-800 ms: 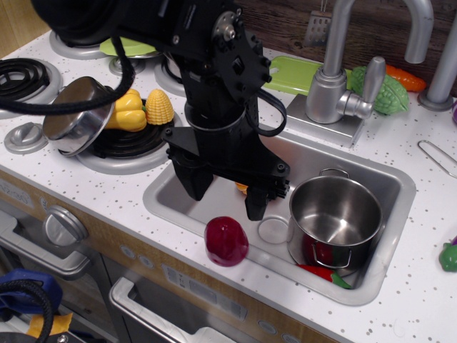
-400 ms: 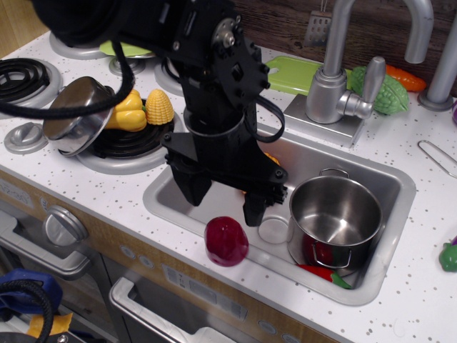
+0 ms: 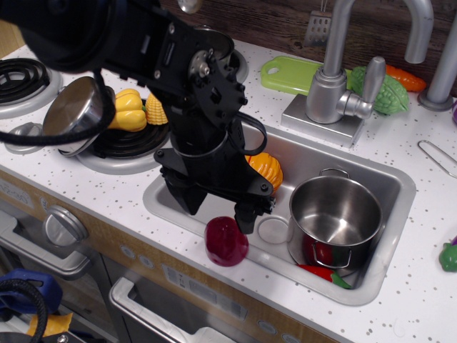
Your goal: Put sweet potato in pot which is in sink
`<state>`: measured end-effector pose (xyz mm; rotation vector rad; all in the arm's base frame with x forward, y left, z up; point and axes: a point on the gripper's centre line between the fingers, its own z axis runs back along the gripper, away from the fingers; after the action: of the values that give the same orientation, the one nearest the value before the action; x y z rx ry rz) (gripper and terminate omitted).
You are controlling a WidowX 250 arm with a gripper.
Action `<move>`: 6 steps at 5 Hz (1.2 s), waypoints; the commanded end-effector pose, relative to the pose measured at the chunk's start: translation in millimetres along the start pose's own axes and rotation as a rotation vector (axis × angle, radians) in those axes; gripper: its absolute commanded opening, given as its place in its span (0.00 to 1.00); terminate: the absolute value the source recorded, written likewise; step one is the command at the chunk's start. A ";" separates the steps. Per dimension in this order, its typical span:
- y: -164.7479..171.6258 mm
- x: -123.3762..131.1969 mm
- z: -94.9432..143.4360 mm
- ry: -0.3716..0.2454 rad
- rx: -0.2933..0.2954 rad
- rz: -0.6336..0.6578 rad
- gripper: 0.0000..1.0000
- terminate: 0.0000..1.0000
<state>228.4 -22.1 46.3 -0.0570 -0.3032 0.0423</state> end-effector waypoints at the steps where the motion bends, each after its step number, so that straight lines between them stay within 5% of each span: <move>1: 2.0 3.0 -8.5 -0.060 -0.027 0.015 1.00 0.00; 4: 7.6 -4.4 -32.3 -0.132 -0.097 0.044 1.00 0.00; 5: 4.2 -2.9 -28.9 -0.130 -0.067 0.046 0.00 0.00; 6: -2.8 3.9 -19.3 -0.113 -0.034 0.019 0.00 0.00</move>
<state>233.9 -29.8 30.6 -0.0485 -0.3496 0.0476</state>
